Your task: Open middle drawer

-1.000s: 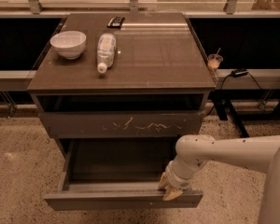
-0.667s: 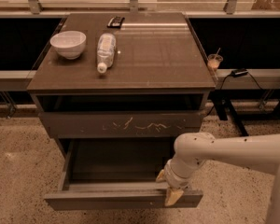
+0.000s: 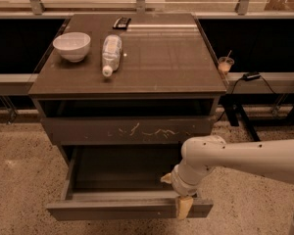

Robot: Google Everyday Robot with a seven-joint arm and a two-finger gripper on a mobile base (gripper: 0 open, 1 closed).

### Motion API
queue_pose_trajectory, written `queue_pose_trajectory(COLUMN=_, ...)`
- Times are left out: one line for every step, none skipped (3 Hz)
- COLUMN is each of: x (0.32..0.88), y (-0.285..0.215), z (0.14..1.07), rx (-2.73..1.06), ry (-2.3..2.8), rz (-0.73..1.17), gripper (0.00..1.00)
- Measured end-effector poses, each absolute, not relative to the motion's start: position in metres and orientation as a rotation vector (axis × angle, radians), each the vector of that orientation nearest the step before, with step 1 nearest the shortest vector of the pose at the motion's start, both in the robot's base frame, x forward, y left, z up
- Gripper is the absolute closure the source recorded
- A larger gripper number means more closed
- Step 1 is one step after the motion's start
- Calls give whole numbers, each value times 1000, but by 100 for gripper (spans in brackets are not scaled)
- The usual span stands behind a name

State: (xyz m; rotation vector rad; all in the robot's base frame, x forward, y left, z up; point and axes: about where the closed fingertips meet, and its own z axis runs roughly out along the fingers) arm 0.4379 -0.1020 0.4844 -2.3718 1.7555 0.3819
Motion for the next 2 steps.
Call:
queue_pose_trajectory(x=438, y=-102, z=484, rx=-2372, ry=1755, rz=382, gripper=0)
queue_pose_trajectory(x=438, y=-102, z=484, rx=-2372, ry=1755, rz=382, gripper=0)
